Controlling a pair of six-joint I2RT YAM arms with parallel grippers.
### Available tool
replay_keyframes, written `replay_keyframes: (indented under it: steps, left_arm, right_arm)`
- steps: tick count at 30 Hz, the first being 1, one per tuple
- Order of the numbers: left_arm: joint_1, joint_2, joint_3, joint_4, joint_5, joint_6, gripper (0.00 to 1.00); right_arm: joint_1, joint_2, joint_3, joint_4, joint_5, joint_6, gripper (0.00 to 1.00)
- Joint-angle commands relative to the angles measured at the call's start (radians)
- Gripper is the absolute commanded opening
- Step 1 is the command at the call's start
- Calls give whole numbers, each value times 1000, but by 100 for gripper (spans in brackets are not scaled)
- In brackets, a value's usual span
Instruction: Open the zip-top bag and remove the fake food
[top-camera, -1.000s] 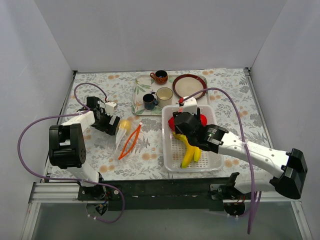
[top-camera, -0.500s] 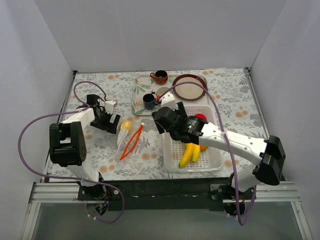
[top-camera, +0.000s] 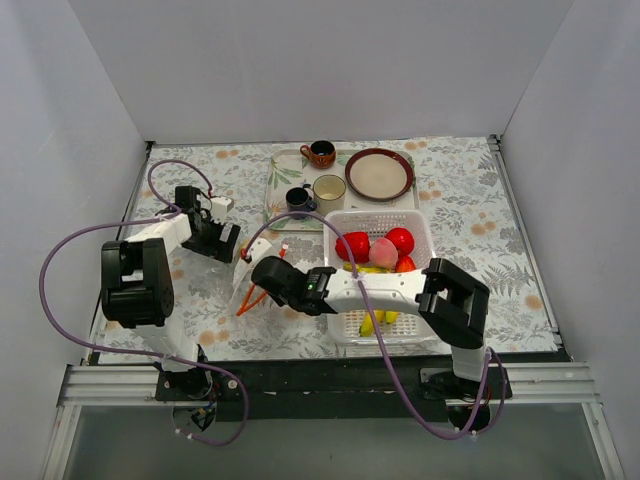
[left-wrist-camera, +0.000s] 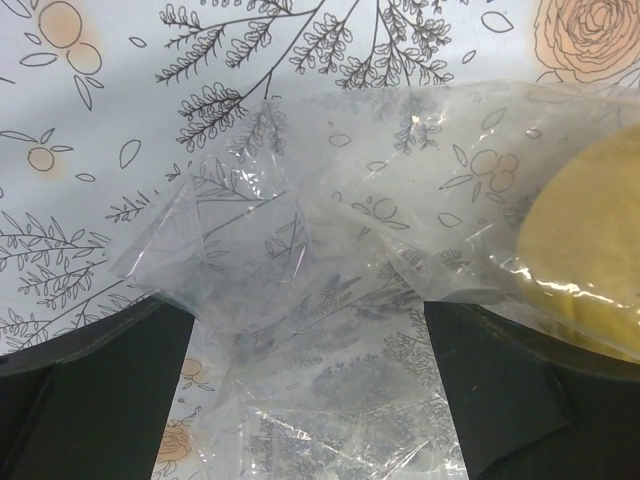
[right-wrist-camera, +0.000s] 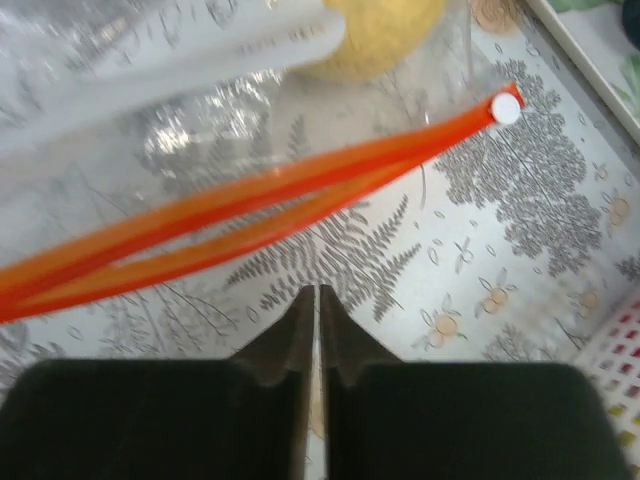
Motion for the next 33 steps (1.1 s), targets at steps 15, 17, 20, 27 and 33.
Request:
replay_keyframes:
  steps: [15,17,20,27,33]
  left_arm:
    - [-4,20,-112,38,-24,33,98]
    - [-4,15,-114,32,-18,41,98]
    - [-4,-3,-123,26,-21,63,98]
    - [-6,-15,-146,14,-32,116,98]
    - [-4,-9,-143,-23,-21,153,98]
  right_arm:
    - [-78,143,158,250,-128,-30,78]
    - [-81,152,159,296,-98,-42,95]
    - [-87,192,199,310,-64,-62,98]
    - [-119,327,341,295,-93,-76,99]
    - [-165,333,302,356,-203,-50,99]
